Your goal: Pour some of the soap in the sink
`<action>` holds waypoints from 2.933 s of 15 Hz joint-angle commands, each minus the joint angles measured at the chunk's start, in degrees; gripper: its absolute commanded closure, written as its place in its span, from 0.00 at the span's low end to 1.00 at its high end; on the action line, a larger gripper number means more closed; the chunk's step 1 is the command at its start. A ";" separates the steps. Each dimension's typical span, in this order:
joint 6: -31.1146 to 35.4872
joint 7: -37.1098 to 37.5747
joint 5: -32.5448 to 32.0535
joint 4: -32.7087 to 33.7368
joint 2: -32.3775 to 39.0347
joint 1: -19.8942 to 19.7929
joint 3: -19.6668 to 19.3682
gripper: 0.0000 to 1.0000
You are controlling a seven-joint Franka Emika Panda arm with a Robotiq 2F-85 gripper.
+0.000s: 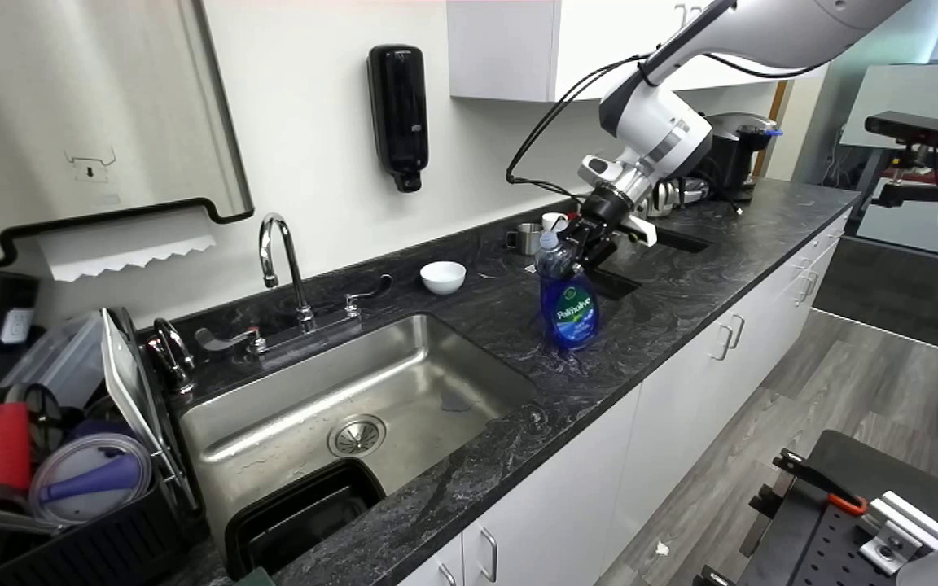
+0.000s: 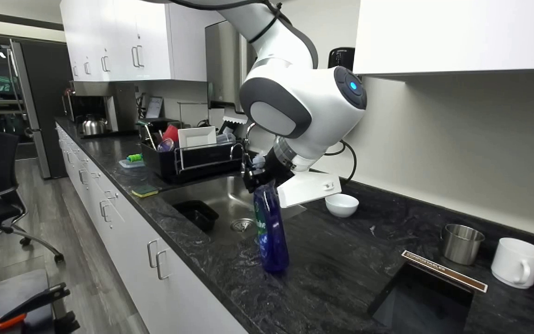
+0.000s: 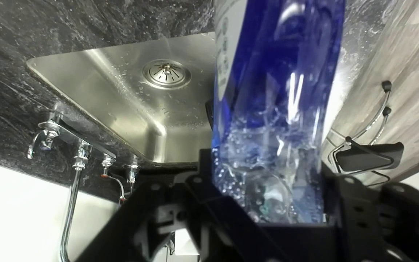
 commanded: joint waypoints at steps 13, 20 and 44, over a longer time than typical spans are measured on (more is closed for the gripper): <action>-6.77 -7.60 10.70 -1.58 0.97 -2.34 -5.71 0.64; -11.42 -12.34 14.41 -0.95 3.13 -3.30 -6.94 0.64; -17.34 -16.69 19.78 -0.23 6.33 -4.13 -8.66 0.64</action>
